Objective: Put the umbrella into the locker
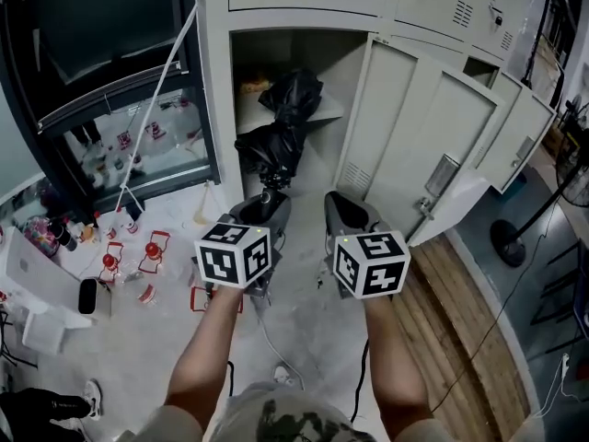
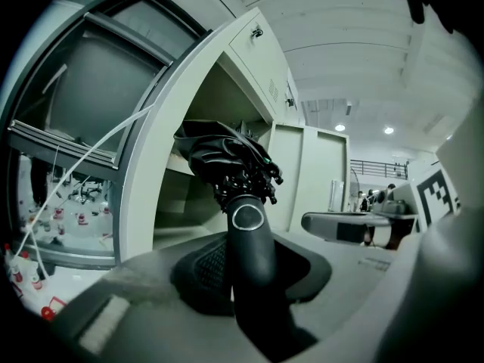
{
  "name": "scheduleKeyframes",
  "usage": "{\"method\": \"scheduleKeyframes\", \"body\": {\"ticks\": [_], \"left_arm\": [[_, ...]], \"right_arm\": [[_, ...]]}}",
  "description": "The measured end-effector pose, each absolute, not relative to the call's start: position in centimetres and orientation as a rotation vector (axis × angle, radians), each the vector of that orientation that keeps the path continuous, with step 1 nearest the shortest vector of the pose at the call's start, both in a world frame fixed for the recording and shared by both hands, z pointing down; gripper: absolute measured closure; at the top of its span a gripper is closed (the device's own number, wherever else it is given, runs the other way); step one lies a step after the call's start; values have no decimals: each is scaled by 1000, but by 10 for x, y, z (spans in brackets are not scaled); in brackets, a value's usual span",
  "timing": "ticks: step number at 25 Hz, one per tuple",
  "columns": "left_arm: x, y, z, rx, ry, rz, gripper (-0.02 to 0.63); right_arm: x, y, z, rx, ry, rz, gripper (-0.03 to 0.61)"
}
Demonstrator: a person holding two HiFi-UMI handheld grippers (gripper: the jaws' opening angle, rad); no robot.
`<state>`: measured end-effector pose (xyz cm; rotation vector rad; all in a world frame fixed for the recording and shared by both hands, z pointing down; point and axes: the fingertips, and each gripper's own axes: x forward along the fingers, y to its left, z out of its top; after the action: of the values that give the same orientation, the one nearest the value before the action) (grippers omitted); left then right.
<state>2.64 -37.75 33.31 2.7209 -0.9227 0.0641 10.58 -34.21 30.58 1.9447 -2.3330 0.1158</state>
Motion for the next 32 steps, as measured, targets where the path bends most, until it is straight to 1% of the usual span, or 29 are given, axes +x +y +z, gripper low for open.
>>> {"method": "scheduleKeyframes", "body": {"ticks": [10, 19, 32], "left_arm": [[35, -401, 337, 2714, -935, 71, 502], [39, -398, 337, 2679, -1077, 76, 502], [46, -343, 354, 2525, -1383, 100, 502]], "right_arm": [[112, -373, 305, 1923, -2353, 105, 583], [123, -378, 304, 1813, -2459, 100, 583], [153, -359, 303, 1534, -2635, 60, 583]]}}
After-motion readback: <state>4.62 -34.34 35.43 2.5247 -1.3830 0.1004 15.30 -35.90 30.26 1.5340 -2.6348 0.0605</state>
